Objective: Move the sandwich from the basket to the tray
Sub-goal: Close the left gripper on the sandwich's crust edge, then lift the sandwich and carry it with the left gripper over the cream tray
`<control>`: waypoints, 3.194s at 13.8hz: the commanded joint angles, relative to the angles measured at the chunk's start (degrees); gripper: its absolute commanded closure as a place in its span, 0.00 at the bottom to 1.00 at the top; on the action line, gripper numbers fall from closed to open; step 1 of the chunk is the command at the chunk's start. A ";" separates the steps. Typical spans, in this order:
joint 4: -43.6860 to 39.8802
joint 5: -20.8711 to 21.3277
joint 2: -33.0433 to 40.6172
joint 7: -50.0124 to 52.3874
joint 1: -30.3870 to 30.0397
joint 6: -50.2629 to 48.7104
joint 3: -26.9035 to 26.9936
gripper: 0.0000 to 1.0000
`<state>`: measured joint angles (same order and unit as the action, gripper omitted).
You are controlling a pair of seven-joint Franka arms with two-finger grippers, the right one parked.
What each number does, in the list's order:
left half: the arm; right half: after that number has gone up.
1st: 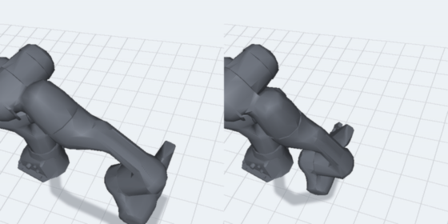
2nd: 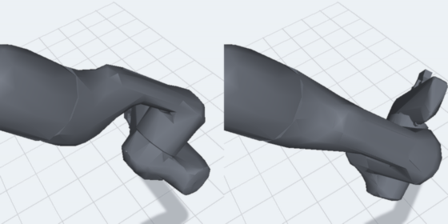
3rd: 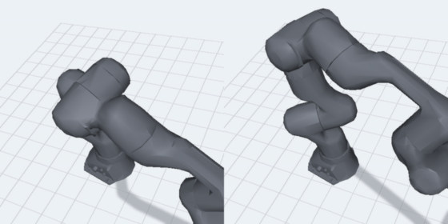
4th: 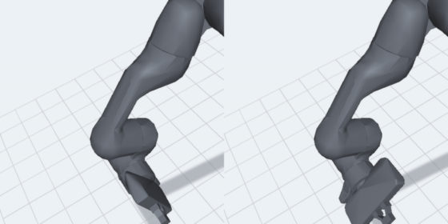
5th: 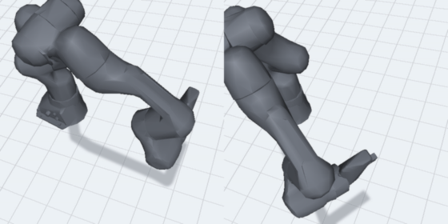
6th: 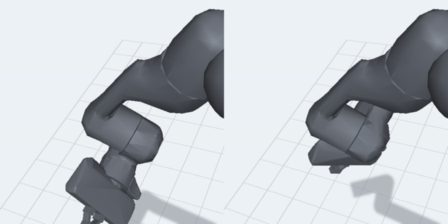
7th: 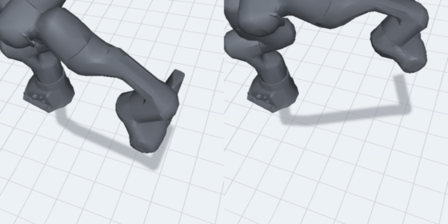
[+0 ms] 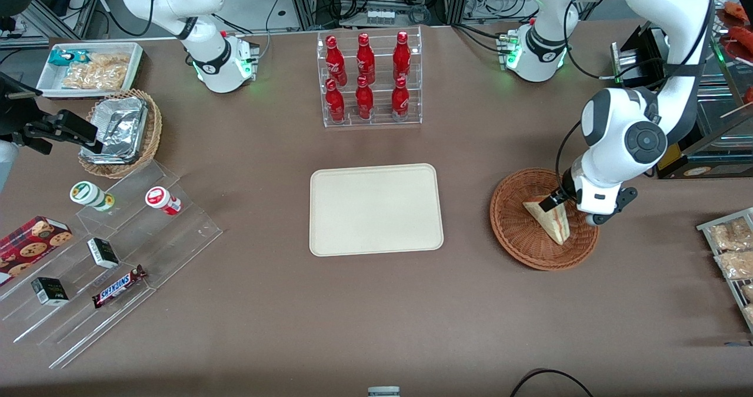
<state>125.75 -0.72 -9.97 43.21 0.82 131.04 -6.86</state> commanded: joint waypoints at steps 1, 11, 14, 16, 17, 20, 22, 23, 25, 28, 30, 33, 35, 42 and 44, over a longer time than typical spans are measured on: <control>-0.06 -0.25 -2.15 1.44 -0.29 1.93 -0.17 0.00; -0.15 0.02 -6.03 0.83 -0.47 5.98 -0.08 0.59; -0.15 0.02 -4.98 0.74 -0.38 5.28 -0.08 0.85; -0.76 0.10 -4.10 0.47 -0.38 4.05 -0.08 0.89; -1.64 0.11 -3.31 0.47 -0.38 1.87 -0.17 0.91; -7.78 0.02 -2.69 0.30 1.02 -10.42 -0.87 1.00; -10.08 0.19 -2.95 0.21 4.43 -13.78 -1.05 1.00; -10.52 0.19 -3.04 -0.75 6.19 -14.84 -1.14 1.00; -11.66 0.19 -4.09 -1.46 10.58 -14.59 -1.14 1.00; -17.27 0.19 -8.21 -2.25 16.91 -14.76 -1.14 0.99; -20.79 0.11 -10.67 -1.55 21.65 -14.59 -1.14 0.99; -27.37 0.10 -15.67 3.27 27.99 -14.50 -1.14 1.00; -32.74 -0.33 -20.33 4.25 30.19 -14.76 -1.14 1.00; -45.40 -0.51 -31.06 10.13 38.28 -14.85 -1.14 1.00; -48.65 -0.16 -34.22 12.68 39.95 -15.46 -1.14 1.00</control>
<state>83.13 -1.04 -39.73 53.33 38.82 117.49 -8.72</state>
